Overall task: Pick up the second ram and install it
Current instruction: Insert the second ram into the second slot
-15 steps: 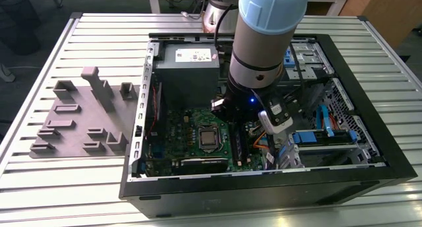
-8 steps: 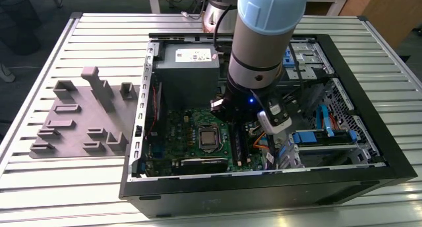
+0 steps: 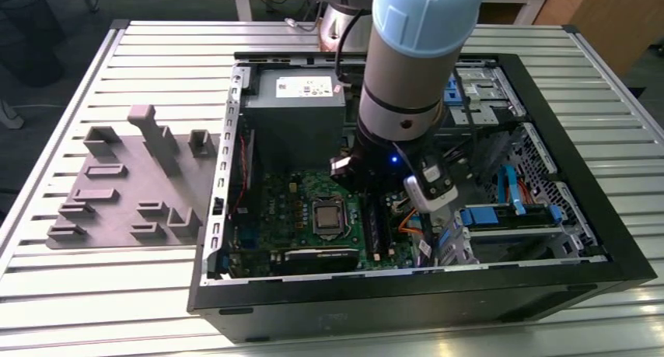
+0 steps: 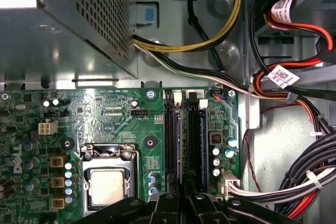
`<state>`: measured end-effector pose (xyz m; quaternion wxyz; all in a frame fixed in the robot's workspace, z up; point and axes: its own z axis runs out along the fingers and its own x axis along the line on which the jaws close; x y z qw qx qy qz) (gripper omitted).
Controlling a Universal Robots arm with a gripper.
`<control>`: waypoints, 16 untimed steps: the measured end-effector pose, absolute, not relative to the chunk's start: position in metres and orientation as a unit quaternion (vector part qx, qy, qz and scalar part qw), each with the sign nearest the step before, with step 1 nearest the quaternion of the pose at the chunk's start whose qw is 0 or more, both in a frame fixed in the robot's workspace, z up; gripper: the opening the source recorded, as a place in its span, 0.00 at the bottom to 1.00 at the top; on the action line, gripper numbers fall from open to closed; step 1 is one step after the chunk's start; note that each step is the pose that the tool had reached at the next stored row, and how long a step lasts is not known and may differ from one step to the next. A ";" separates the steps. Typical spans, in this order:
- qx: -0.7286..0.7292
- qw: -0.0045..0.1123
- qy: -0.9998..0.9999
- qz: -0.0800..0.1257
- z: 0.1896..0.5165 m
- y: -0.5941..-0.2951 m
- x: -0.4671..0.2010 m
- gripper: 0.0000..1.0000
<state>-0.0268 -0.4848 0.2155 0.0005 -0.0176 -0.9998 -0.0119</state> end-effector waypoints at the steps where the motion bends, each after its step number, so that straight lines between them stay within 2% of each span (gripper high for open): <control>1: -0.018 0.000 -1.000 -0.012 0.215 -0.485 -0.027 0.14; 16: -0.018 0.001 -1.000 -0.015 0.212 -0.485 -0.028 0.14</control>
